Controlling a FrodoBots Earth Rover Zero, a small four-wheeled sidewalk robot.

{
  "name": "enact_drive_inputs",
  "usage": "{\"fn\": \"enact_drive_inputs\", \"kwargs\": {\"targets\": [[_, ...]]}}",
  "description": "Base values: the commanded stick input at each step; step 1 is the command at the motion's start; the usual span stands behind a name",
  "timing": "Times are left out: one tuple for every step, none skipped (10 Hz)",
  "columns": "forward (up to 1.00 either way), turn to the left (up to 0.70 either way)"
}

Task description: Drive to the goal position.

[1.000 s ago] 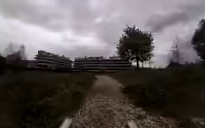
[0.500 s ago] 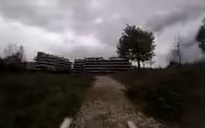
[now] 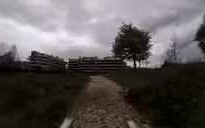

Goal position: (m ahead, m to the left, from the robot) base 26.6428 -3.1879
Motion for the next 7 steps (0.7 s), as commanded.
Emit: {"fn": "enact_drive_inputs", "kwargs": {"targets": [[0.7,-0.3],[0.7,0.0],[0.7,0.0],[0.7,0.0],[0.7,0.0],[0.7,0.0],[0.7,0.0]]}}
